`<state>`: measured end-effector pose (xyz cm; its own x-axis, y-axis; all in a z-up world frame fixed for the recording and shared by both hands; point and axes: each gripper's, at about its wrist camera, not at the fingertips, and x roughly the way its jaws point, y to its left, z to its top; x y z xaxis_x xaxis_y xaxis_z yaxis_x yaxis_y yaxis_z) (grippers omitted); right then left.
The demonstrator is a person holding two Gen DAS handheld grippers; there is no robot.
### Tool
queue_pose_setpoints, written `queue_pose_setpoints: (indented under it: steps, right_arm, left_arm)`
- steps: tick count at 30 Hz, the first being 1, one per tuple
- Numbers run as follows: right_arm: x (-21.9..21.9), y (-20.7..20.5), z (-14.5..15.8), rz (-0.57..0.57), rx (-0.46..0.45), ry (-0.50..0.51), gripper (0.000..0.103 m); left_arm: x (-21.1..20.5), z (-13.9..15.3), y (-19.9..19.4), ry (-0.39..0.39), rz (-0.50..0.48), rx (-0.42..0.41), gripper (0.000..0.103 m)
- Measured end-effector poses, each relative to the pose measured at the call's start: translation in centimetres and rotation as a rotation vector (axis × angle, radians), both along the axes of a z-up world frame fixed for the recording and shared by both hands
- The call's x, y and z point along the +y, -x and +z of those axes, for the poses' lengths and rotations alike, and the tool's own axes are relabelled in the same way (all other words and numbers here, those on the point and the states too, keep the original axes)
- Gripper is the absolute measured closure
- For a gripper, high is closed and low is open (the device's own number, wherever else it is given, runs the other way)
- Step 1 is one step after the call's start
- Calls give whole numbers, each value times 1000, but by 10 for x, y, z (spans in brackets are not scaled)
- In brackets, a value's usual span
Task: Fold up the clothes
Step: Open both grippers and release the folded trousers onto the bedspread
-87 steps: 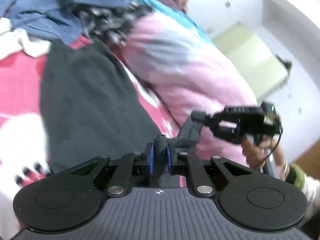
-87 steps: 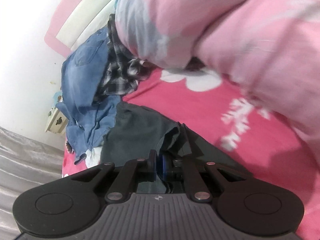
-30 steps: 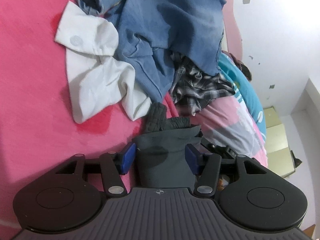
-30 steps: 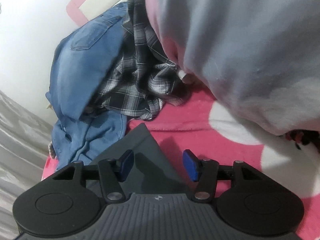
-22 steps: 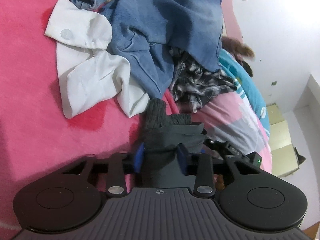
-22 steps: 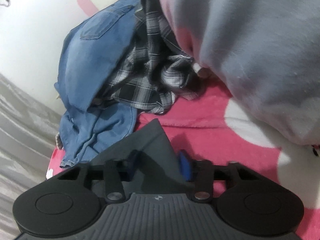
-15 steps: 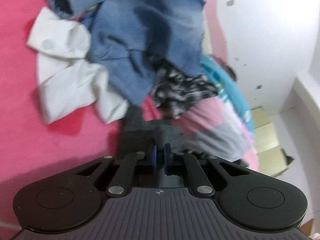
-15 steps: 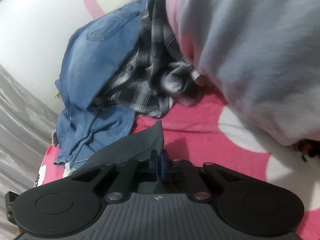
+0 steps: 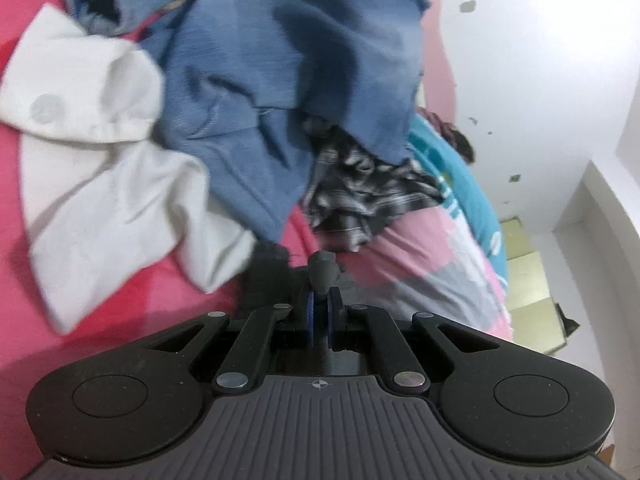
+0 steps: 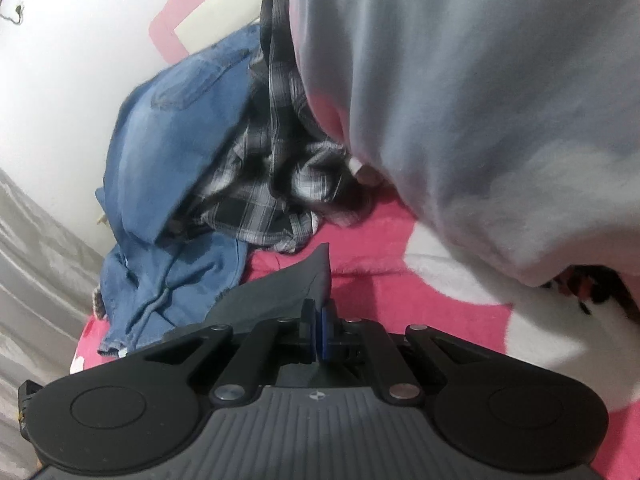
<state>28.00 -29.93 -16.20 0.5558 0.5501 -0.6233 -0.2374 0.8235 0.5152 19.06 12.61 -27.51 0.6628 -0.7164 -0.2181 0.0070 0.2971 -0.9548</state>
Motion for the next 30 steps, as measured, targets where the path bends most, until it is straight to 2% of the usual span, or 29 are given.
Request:
queue_pose_setpoints:
  steps: [2, 3, 4, 5, 6, 7, 10, 12, 15, 21, 25, 30]
  right_arm:
    - [2, -2, -3, 7, 2, 23, 94]
    - [3, -3, -4, 10, 3, 35, 88]
    - [3, -1, -2, -1, -4, 56, 83]
    - [1, 2, 2, -12, -13, 65, 73]
    - [-1, 4, 5, -23, -23, 75, 63]
    - [-3, 7, 9, -33, -32, 84, 61]
    - [-7, 22, 23, -10, -69, 123, 54]
    - [-8, 33, 33, 15, -72, 131, 49]
    - [-16, 56, 43, 66, -49, 144, 49]
    - [-40, 114, 61, 163, -71, 193, 49]
    - [-54, 137, 54, 154, -39, 217, 49]
    - [-67, 153, 45, 118, 1, 191, 49]
  left_arm:
    - [1, -4, 0, -2, 0, 33, 90]
    - [3, -4, 1, 6, 5, 44, 69]
    - [6, -3, 4, 20, 11, 52, 58]
    - [8, -3, 6, 33, 17, 60, 57]
    - [11, -2, 8, 46, 23, 68, 51]
    - [13, 1, 12, 45, 28, 67, 45]
    - [19, 14, 30, 28, 24, 52, 36]
    - [20, 23, 45, 12, 5, 41, 35]
    - [15, 36, 75, -51, -58, 33, 34]
    - [-19, 65, 146, -196, -199, -33, 36]
    - [-59, 78, 180, -281, -306, -112, 40]
    - [-90, 73, 189, -470, -345, -120, 43]
